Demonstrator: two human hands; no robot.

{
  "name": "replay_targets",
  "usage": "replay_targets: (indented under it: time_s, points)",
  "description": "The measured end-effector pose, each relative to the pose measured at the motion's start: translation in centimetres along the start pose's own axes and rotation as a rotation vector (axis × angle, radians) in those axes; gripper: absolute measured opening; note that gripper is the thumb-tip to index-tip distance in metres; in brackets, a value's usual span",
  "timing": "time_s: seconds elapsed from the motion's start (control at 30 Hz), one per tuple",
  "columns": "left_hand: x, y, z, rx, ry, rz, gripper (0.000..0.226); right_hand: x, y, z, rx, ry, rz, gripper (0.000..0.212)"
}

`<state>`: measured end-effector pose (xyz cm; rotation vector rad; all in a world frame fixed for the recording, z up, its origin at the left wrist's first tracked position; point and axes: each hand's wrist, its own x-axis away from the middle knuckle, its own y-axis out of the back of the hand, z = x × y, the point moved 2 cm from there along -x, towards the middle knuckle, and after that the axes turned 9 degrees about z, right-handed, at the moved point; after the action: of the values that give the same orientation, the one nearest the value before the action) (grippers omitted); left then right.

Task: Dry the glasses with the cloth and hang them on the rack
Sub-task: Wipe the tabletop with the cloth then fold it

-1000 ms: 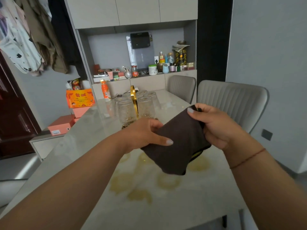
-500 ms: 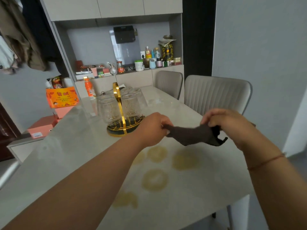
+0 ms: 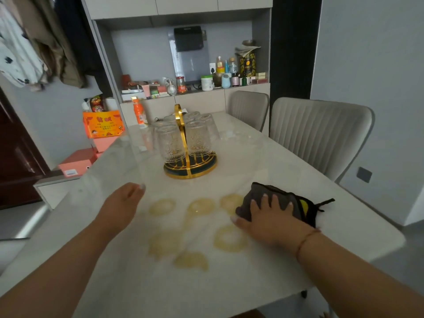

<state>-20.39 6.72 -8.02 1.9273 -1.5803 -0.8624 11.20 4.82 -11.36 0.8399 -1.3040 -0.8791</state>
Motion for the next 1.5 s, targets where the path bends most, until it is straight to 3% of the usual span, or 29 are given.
replay_targets:
  time_s: [0.27,0.4,0.63,0.83,0.93,1.0,1.07,1.2,1.3,1.43,1.5]
  points:
    - [2.5,1.6,7.1,0.094,0.176,0.009,0.060,-2.4,0.5,7.7,0.075,0.189,0.051,0.095]
    - [1.6,1.9,8.4,0.155,0.213,0.063,0.061,-4.0,1.0,10.6,0.089,0.257,0.063,0.094]
    - [0.7,2.7,9.6,0.567,0.226,-0.013,0.070,-5.7,1.6,15.0,0.087,0.339,0.091,0.090]
    - [0.6,3.2,9.5,0.778,0.205,-0.088,0.062,-6.5,1.3,18.8,0.095,0.437,0.042,0.088]
    - [0.5,3.1,9.9,0.798,0.202,-0.100,0.062,-5.5,2.0,20.1,0.039,0.546,0.099,0.072]
    - [0.6,3.0,10.0,0.806,0.202,-0.099,0.061,-4.7,3.3,20.1,-0.169,0.593,0.199,0.064]
    - [0.7,2.9,10.0,0.819,0.195,-0.103,0.060,-4.5,4.6,20.2,-0.264,0.602,0.106,0.067]
    - [0.7,3.0,10.2,0.852,0.176,-0.121,0.061,-5.0,3.1,22.2,-0.033,0.489,-0.088,0.071]
    - [0.6,3.1,10.5,0.856,0.172,-0.131,0.062,-4.0,1.4,23.9,-0.028,0.577,0.016,0.095]
    - [0.5,3.2,10.7,0.843,0.174,-0.119,0.062,-1.4,2.4,23.1,-0.144,0.683,0.247,0.077]
    - [0.5,3.2,10.7,0.807,0.172,-0.104,0.060,-0.9,3.4,22.3,-0.210,0.727,0.251,0.077]
